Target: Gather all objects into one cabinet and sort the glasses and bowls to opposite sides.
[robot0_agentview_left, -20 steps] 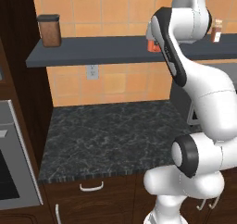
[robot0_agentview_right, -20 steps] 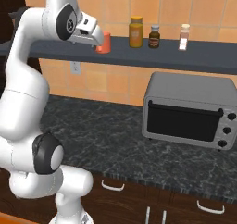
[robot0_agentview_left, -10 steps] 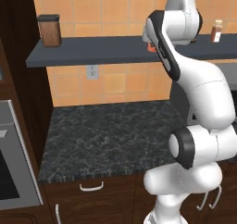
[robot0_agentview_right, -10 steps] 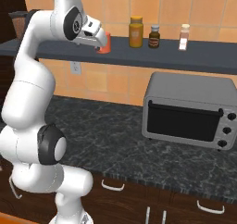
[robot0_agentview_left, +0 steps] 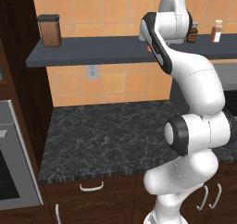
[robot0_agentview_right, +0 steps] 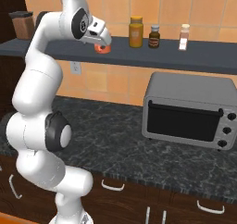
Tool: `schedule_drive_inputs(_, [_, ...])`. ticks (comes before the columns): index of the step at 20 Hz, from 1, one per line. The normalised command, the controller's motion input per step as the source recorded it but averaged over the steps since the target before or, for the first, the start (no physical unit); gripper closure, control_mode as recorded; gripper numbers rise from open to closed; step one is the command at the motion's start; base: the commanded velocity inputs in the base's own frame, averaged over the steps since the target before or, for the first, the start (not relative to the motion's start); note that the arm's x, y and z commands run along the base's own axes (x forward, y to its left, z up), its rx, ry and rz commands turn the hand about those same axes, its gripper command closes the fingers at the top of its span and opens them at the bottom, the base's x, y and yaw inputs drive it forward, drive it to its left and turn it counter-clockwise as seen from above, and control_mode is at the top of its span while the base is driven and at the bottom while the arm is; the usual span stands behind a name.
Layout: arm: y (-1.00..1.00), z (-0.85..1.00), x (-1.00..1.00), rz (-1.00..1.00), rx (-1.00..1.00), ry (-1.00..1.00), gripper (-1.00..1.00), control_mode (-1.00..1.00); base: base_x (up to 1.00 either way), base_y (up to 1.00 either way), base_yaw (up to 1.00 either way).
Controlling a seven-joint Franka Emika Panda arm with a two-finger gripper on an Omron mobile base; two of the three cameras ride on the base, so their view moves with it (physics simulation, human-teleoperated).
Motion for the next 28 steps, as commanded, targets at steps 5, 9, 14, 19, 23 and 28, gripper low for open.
schedule_drive_inputs(5, [-0.05,0.0,0.38,-0.03,0.0,0.0,-1.0,-1.0,0.0,0.0,0.0])
schedule_drive_inputs(9, [-0.06,-0.08,0.34,-0.01,0.0,0.0,-1.0,-1.0,0.0,0.0,0.0])
schedule_drive_inputs(14, [-0.01,-0.04,0.14,0.0,0.0,0.0,-1.0,-1.0,0.0,0.0,0.0])
schedule_drive_inputs(19, [0.05,-0.05,0.0,0.0,0.0,0.02,-1.0,-1.0,0.0,0.0,0.0])
schedule_drive_inputs(23, [0.18,-0.17,0.0,0.0,0.01,0.08,1.0,-1.0,0.0,0.0,0.0])
schedule_drive_inputs(28, [0.0,0.0,-0.02,0.0,0.0,0.0,1.0,-1.0,0.0,0.0,0.0])
